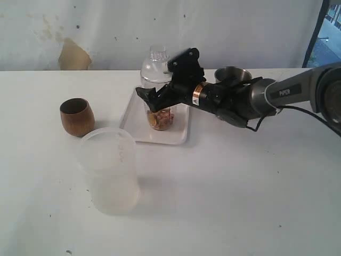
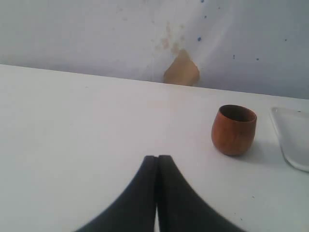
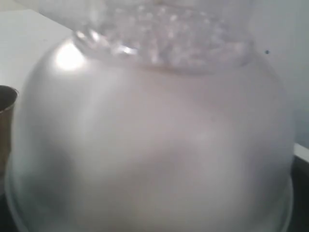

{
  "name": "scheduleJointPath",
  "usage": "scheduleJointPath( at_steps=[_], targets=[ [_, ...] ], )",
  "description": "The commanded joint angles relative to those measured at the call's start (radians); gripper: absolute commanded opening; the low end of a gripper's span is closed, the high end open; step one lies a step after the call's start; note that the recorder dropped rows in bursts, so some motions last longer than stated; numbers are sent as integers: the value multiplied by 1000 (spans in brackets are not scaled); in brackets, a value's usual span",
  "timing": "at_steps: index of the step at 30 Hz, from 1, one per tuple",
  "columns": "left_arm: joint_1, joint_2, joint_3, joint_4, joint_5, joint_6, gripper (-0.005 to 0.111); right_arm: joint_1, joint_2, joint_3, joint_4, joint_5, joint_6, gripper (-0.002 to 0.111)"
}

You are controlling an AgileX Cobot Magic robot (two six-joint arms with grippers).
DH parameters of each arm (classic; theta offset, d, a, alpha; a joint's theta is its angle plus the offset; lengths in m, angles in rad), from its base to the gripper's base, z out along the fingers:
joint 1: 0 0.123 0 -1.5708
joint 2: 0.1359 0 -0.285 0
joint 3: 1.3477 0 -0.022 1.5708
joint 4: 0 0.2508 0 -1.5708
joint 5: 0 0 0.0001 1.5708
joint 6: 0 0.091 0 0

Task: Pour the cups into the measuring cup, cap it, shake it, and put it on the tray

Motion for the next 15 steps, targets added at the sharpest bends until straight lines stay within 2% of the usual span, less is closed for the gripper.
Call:
scheduleJointPath(
  at_steps=[1, 15],
  targets=[
    [0, -6, 4, -1, -7, -2, 0, -3, -48, -3, 12, 69, -12, 105],
    [0, -6, 4, -1, -7, -2, 0, -3, -122, -3, 3, 9, -2, 105]
  ],
)
